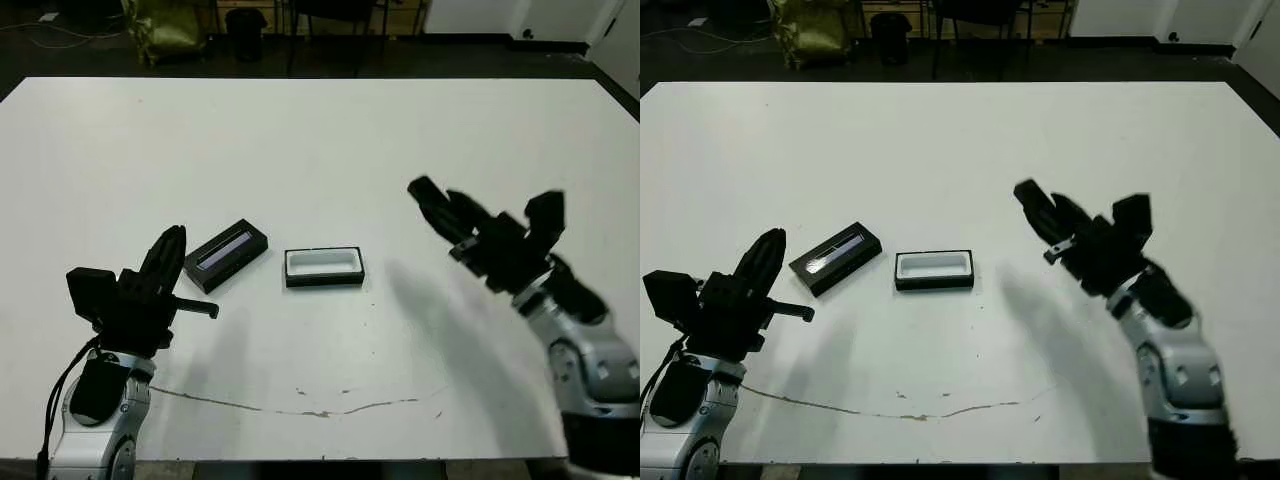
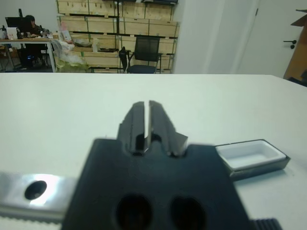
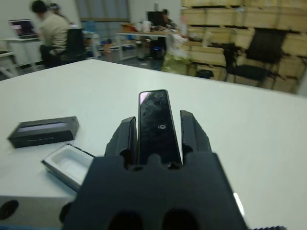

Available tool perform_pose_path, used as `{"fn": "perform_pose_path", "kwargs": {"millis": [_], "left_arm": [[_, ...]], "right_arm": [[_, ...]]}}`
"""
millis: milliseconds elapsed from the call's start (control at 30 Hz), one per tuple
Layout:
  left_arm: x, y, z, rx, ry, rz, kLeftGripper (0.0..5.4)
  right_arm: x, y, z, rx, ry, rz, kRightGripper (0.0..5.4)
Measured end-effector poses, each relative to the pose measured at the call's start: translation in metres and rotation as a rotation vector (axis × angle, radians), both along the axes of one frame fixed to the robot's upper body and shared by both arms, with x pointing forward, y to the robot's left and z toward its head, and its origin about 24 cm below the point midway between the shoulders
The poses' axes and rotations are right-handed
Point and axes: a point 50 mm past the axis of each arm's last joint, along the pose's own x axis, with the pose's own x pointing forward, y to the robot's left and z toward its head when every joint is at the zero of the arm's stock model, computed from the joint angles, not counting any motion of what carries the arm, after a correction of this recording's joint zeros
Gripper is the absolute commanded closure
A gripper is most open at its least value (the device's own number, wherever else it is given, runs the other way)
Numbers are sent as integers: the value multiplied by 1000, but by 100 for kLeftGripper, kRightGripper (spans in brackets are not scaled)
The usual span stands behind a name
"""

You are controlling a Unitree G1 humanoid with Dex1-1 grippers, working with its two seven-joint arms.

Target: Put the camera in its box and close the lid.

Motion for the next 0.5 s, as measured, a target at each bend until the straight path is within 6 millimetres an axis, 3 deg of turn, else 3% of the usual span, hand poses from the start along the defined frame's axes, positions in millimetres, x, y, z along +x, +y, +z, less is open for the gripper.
{"fn": "perform_pose_path", "kwargs": {"millis": [267, 500], "left_arm": [[0, 0, 1, 7, -6, 0, 540], [-1, 0, 0, 7, -7, 1, 540]], "right_arm": [[35, -3, 22, -146, 154, 276, 453], [59, 9, 22, -253, 233, 529, 453]]}}
